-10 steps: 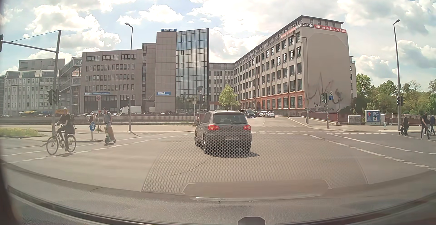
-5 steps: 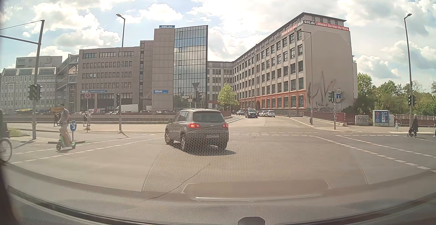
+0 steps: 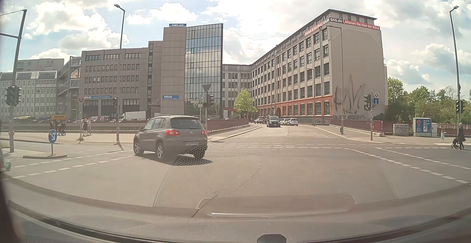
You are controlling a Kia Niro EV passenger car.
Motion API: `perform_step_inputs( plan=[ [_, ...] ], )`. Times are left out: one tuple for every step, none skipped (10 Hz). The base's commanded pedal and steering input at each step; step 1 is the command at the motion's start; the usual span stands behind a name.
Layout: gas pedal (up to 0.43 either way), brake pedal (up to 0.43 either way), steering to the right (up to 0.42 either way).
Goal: Follow the waypoints while adhering to traffic rules and regulations
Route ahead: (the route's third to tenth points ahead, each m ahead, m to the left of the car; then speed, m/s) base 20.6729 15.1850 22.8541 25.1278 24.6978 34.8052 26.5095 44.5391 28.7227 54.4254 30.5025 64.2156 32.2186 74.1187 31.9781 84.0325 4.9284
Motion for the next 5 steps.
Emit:
perform_step_inputs(
  plan=[
    [0.157, 0.018, -0.021],
    [0.157, 0.018, -0.032],
    [0.169, 0.018, -0.051],
    [0.169, 0.018, -0.088],
    [0.169, 0.018, -0.122]
  ],
)
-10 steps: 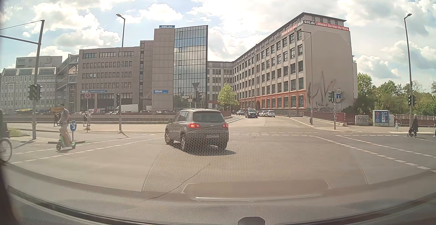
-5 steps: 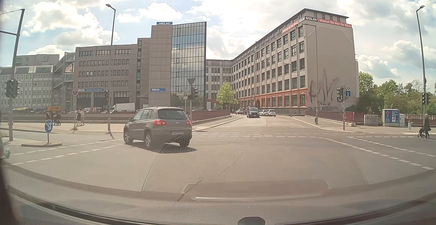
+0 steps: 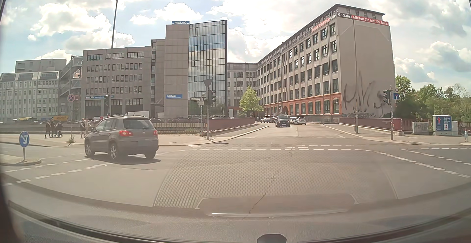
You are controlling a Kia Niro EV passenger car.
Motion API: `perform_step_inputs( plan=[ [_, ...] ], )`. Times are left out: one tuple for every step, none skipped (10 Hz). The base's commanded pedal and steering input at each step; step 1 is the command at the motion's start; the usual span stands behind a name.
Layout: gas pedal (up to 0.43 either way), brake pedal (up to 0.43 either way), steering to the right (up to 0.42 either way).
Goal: Follow the waypoints while adhering to traffic rules and regulations
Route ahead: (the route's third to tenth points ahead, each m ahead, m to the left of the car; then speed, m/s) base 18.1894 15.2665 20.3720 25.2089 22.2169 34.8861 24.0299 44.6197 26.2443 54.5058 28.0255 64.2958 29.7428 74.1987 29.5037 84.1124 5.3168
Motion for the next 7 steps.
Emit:
perform_step_inputs(
  plan=[
    [0.177, 0.018, -0.156],
    [0.177, 0.018, -0.181],
    [0.177, 0.018, -0.203],
    [0.177, 0.018, -0.223],
    [0.177, 0.018, -0.245],
    [0.177, 0.018, -0.271],
    [0.177, 0.018, -0.295]
  ],
)
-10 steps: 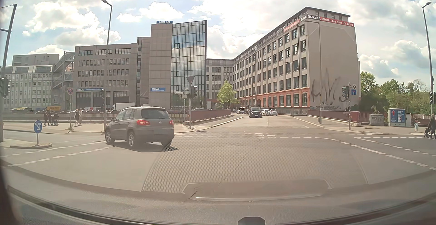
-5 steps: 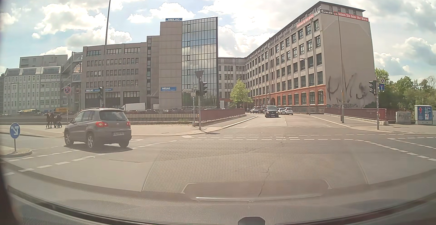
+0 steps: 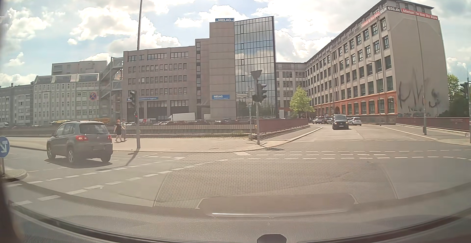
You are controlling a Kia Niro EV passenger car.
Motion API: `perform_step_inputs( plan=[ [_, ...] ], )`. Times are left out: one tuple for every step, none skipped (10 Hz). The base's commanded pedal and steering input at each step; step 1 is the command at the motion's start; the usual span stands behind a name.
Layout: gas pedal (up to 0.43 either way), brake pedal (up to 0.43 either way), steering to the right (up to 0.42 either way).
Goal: Follow the waypoints while adhering to traffic rules and regulations
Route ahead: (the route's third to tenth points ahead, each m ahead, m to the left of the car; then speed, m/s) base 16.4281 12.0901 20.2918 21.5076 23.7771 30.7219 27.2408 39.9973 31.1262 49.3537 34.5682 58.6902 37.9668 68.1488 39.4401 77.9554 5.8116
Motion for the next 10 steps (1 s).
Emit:
perform_step_inputs(
  plan=[
    [0.177, 0.018, -0.323],
    [0.177, 0.018, -0.343],
    [0.177, 0.018, -0.359],
    [0.177, 0.018, -0.369],
    [0.177, 0.018, -0.378],
    [0.177, 0.018, -0.386],
    [0.177, 0.018, -0.391],
    [0.177, 0.018, -0.391],
    [0.177, 0.018, -0.390],
    [0.177, 0.018, -0.387]
  ],
)
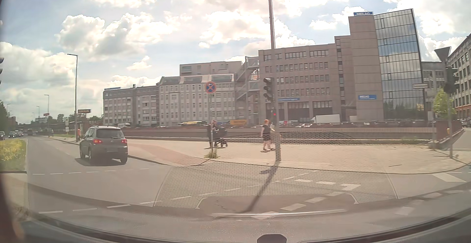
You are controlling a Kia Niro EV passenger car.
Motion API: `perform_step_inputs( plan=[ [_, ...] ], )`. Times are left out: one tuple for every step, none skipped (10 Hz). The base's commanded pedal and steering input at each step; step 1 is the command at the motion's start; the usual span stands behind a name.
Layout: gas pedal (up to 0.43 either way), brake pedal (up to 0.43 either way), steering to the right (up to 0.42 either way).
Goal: Follow the waypoints while adhering to traffic rules and regulations
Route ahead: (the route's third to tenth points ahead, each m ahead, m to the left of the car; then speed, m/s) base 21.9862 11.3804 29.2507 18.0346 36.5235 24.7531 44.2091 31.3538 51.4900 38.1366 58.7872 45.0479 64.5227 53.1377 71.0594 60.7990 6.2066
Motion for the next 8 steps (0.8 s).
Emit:
perform_step_inputs(
  plan=[
    [0.197, 0.018, -0.382],
    [0.220, 0.018, -0.372],
    [0.220, 0.018, -0.360],
    [0.220, 0.018, -0.340],
    [0.220, 0.018, -0.311],
    [0.220, 0.018, -0.276],
    [0.220, 0.018, -0.253],
    [0.220, 0.018, -0.233]
  ],
)
